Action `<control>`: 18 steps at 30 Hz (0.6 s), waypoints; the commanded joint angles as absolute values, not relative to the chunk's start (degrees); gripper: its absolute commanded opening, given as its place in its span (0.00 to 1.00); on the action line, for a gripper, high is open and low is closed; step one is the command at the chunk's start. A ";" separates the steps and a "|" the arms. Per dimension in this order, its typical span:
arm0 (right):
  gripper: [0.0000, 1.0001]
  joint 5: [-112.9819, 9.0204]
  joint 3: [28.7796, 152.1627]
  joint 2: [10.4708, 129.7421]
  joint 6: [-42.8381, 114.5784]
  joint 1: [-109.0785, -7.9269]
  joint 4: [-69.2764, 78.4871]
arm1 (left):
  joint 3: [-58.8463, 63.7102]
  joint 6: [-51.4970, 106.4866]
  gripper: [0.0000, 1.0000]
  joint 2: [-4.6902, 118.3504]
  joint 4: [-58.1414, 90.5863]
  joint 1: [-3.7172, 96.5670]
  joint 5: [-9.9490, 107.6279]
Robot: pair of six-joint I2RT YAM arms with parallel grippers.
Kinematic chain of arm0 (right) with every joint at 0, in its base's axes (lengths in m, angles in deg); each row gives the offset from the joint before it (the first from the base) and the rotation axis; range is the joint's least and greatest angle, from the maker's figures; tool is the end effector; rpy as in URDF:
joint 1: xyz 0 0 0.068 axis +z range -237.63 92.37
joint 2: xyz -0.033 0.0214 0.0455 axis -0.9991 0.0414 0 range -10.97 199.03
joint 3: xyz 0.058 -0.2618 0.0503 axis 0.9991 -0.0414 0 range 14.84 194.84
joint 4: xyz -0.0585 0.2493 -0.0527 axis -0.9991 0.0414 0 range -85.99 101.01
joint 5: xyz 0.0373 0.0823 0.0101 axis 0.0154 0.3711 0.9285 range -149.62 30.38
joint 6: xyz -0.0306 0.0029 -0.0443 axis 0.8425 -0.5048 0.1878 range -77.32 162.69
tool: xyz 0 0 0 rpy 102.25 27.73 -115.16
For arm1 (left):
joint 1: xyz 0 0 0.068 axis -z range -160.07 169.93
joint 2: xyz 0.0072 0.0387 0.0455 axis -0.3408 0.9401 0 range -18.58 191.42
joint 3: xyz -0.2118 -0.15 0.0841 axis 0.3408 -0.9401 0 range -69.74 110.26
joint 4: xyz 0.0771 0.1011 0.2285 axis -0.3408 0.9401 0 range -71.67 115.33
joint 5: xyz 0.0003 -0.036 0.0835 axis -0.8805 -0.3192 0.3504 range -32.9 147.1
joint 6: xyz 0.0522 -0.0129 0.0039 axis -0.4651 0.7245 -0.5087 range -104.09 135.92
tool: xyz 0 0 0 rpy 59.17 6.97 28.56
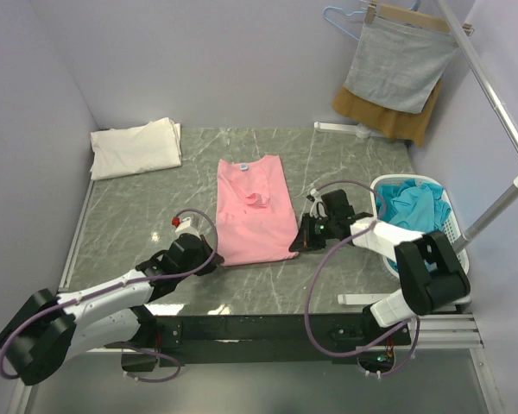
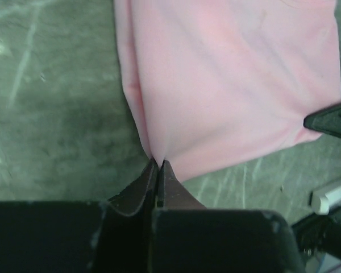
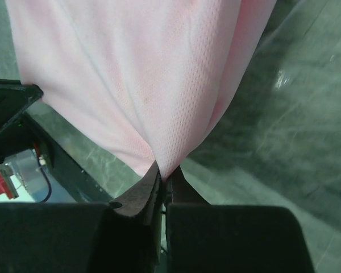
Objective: Fold and stack the t-shirts
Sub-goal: Grab one side of the 2/3 rectangular tshirt with both arms, then fold the long partially folded tshirt into a neat square
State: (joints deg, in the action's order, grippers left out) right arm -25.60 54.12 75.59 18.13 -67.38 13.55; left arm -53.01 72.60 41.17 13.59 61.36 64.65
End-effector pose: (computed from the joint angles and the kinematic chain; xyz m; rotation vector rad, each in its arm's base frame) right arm 0.2475 0.1125 0.1511 -0.1412 2.6466 1.0463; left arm 0.1476 -0.1242 0.1505 -0.3860 2.3179 -0.7584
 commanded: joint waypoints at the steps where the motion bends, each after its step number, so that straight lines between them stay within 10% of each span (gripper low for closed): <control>1: 0.00 -25.52 50.53 67.35 16.41 -66.37 16.58 | -50.06 73.30 0.01 35.66 22.97 64.74 66.15; 10: 0.00 -23.49 51.91 54.86 15.52 -64.16 22.19 | -41.46 79.46 0.01 31.44 35.46 76.61 73.88; 18: 0.00 -30.35 67.82 67.32 20.01 -64.78 24.49 | -26.51 67.97 0.01 40.65 36.89 71.80 86.12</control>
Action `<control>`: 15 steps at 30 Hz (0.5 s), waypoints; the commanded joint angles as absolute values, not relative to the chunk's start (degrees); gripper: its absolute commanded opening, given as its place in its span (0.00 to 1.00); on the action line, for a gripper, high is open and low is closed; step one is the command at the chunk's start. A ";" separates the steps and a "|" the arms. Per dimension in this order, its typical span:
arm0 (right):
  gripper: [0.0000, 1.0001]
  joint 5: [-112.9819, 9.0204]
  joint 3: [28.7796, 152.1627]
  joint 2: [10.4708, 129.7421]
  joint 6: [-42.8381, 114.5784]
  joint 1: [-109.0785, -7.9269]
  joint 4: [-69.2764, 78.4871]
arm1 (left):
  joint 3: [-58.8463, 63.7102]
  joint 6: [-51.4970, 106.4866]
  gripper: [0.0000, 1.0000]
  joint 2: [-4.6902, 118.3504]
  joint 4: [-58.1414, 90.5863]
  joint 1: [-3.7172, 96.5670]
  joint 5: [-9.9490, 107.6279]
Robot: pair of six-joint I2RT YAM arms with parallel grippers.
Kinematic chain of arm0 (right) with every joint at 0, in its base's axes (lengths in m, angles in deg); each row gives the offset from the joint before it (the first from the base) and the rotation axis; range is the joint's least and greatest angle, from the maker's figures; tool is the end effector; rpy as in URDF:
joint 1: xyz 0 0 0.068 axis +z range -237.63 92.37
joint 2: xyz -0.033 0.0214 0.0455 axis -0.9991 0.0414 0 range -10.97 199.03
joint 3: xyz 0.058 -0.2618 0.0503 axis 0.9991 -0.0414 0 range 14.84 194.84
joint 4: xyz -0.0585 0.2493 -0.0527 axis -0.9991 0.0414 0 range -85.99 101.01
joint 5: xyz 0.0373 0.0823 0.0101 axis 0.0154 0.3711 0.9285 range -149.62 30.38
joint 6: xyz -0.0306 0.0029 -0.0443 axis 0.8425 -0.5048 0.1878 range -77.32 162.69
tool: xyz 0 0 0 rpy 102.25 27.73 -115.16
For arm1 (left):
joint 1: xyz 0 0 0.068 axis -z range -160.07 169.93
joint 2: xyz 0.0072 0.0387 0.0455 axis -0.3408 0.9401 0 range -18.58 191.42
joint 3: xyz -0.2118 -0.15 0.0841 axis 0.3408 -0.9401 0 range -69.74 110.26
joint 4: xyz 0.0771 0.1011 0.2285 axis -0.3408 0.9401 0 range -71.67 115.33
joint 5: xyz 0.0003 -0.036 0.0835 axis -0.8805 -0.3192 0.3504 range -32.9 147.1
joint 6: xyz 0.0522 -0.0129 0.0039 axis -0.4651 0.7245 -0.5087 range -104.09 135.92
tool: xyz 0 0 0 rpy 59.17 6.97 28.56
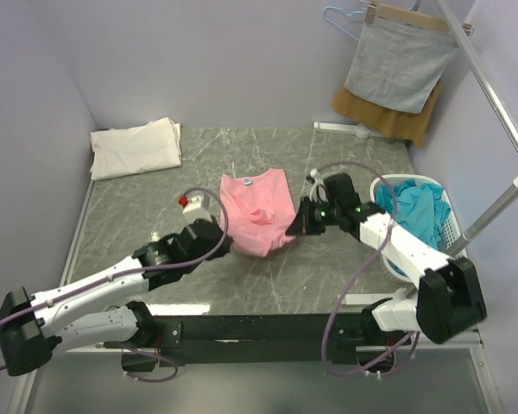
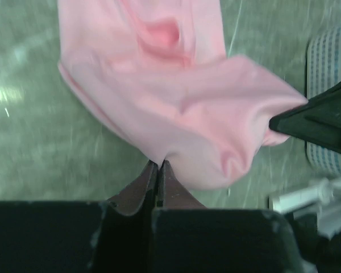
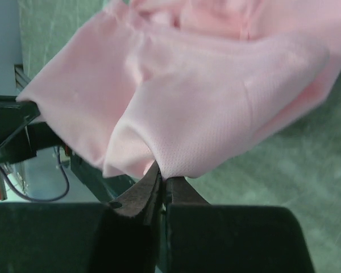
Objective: Fold and stack the t-shirts
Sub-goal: Fold the long partially folded tshirt into a neat square
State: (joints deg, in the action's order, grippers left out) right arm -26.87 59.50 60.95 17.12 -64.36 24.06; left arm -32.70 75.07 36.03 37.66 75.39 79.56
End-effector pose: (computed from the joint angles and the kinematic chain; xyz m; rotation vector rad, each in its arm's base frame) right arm 0.2256 0.1179 0.2292 -0.2356 2.4907 1.0665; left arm 0.1269 -0.1606 0.2477 -0.2938 2.2287 -0.7008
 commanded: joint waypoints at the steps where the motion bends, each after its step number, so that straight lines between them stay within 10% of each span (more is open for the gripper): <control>1: 0.00 -30.53 71.49 69.25 20.10 -64.87 24.58 | -26.15 66.64 0.01 42.84 33.22 68.21 84.89; 15: 0.00 -27.73 109.99 106.34 23.70 -71.28 31.61 | -8.77 53.28 0.01 73.78 12.27 47.18 69.32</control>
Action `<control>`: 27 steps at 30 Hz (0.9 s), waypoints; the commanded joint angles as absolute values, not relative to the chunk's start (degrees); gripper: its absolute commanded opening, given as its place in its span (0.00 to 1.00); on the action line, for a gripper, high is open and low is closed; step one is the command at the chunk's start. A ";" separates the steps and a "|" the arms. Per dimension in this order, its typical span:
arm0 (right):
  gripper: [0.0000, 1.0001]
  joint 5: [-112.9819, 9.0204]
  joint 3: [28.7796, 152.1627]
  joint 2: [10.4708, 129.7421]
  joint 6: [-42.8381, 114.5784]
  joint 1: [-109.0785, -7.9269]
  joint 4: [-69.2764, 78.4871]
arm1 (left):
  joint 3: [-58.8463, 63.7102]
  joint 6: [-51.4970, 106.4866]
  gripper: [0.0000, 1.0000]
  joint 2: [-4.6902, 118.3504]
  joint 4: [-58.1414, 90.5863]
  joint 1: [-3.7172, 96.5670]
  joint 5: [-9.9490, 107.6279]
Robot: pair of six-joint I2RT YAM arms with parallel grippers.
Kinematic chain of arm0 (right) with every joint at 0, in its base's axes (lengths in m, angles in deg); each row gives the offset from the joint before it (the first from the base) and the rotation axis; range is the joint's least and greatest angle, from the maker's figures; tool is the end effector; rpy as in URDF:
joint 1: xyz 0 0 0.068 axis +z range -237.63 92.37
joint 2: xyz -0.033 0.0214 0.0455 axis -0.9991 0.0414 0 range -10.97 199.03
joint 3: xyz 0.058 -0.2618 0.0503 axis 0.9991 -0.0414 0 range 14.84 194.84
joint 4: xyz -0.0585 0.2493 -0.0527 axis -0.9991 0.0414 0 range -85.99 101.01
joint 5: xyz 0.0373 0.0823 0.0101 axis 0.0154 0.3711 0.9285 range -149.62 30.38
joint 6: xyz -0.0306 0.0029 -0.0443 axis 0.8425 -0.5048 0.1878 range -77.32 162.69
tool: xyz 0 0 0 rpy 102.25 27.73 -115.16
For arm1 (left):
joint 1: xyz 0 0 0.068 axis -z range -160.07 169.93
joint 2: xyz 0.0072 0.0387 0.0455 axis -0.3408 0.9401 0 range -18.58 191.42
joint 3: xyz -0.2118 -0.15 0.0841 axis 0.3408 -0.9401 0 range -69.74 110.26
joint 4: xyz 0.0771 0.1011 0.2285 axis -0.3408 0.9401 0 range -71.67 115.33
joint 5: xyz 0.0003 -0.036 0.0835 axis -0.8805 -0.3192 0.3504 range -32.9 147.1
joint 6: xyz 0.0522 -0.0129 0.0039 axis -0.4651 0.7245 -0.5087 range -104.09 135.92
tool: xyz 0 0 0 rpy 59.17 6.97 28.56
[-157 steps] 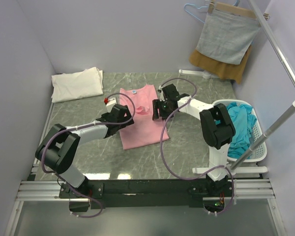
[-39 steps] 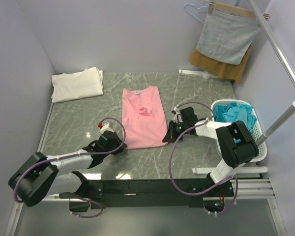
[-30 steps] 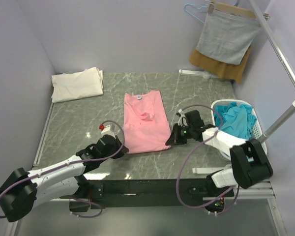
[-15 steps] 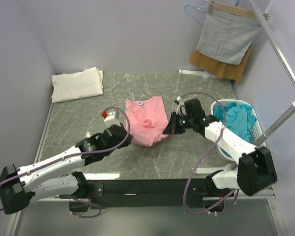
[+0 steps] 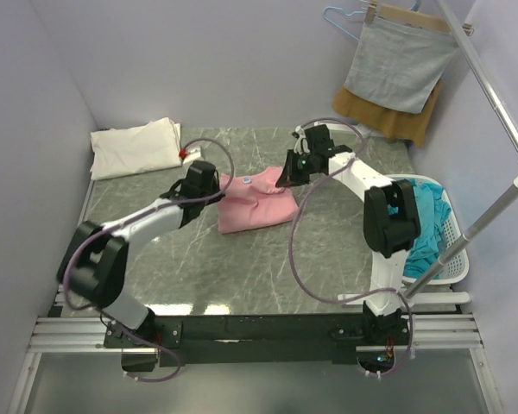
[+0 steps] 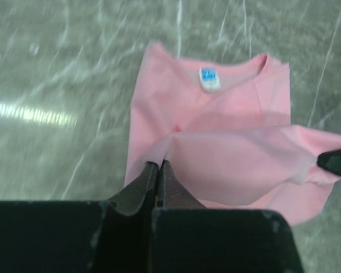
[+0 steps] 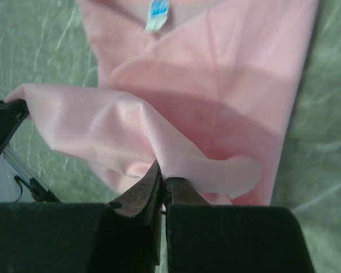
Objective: Fold and stack the t-shirts
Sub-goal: Fold the long partially folded tshirt into a neat square
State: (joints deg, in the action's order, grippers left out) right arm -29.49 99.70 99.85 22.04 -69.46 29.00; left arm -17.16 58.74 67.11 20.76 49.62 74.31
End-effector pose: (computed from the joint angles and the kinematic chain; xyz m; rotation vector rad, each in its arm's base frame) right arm 0.3996 0.1499 0.2255 -0.1855 2.5177 0.9342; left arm 0.2884 -0.1525 0.2304 -0.4179 2.1466 -0.3975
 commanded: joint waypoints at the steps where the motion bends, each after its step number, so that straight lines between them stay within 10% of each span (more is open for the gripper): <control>1: 0.00 -26.67 112.28 108.19 23.61 -71.89 33.26 | -7.18 52.83 0.01 77.45 11.91 46.13 68.71; 7: 0.07 -23.50 128.63 121.28 22.13 -74.44 34.15 | 3.02 52.39 0.01 90.12 10.16 40.68 63.26; 9: 0.48 -22.36 135.12 126.12 20.81 -75.40 33.98 | 7.14 52.57 0.01 93.29 10.85 39.53 60.98; 10: 0.50 -22.27 137.07 128.14 21.24 -75.67 34.85 | 8.56 52.48 0.10 96.01 12.33 38.92 60.88; 12: 0.63 -24.54 137.80 127.90 20.80 -76.37 32.94 | 11.47 52.04 0.98 98.31 13.75 38.47 62.45; 27: 0.73 -24.29 125.93 114.62 24.15 -73.57 26.77 | 10.51 51.86 0.99 89.70 8.41 38.03 49.47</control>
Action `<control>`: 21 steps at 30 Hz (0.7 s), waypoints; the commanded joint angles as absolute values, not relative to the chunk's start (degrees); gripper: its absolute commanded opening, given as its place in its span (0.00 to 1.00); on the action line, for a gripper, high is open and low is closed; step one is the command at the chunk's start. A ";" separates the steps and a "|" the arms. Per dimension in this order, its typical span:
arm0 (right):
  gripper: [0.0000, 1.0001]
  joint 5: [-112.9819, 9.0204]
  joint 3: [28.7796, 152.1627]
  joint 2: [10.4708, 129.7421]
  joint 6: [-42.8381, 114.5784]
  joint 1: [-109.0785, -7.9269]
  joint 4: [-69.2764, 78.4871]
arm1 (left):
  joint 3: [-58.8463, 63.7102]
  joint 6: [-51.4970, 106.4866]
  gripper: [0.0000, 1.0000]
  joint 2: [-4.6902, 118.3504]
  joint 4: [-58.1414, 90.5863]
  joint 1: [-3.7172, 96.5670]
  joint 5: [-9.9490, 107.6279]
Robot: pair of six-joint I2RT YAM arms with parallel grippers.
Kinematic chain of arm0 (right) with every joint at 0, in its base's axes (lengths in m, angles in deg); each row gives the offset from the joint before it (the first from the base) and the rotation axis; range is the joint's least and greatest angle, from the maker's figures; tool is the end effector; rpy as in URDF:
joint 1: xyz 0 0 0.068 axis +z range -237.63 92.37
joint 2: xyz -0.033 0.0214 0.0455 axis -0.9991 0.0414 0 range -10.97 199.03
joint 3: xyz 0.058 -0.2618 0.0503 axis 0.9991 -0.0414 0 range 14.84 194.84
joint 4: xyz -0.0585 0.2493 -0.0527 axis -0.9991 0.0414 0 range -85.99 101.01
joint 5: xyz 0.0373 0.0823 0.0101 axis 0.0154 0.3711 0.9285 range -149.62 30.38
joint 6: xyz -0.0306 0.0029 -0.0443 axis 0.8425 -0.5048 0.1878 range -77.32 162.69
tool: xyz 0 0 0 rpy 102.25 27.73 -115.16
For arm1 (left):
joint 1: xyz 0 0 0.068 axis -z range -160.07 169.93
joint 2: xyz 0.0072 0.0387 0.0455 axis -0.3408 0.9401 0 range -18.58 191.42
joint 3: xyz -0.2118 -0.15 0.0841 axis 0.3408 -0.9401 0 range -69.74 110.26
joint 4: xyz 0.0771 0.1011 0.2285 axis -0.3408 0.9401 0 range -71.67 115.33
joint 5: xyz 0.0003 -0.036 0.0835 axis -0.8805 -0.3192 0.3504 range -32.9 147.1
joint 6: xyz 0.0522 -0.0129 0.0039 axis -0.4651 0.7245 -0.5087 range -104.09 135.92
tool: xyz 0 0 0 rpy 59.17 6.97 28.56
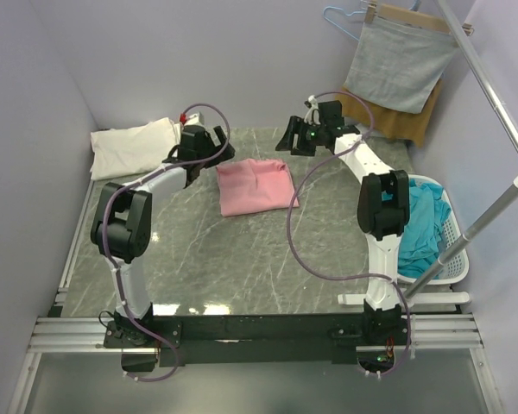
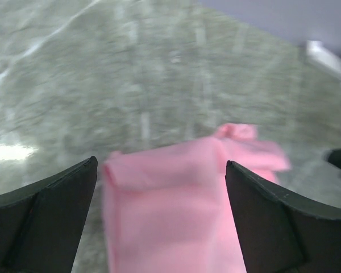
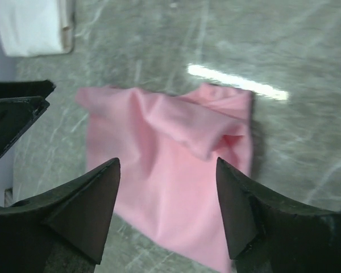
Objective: Fold and stack the t-shirts
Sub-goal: Fold the long partially folded tshirt into a neat square
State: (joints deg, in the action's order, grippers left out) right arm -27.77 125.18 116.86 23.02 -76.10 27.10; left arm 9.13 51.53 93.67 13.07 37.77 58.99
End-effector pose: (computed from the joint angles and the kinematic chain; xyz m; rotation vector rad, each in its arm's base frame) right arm 0.4987 0.1209 0.2377 -0.1378 2.3115 0.9150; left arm 0.4327 -0.1382 0.2215 -0.3458 2.0774 -0.5367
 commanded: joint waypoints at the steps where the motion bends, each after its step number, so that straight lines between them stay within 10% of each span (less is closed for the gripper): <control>1: 0.73 -23.42 125.93 115.40 23.88 -73.22 26.60 | 10.33 52.65 0.99 90.05 7.96 38.03 46.58; 21: 0.72 -29.38 139.71 130.34 22.38 -71.54 33.08 | 16.13 53.54 0.99 104.81 4.35 37.94 40.14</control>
State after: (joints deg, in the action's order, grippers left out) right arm -25.34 132.44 128.88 22.11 -70.75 30.53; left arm 12.24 54.55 103.68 6.75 37.79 40.37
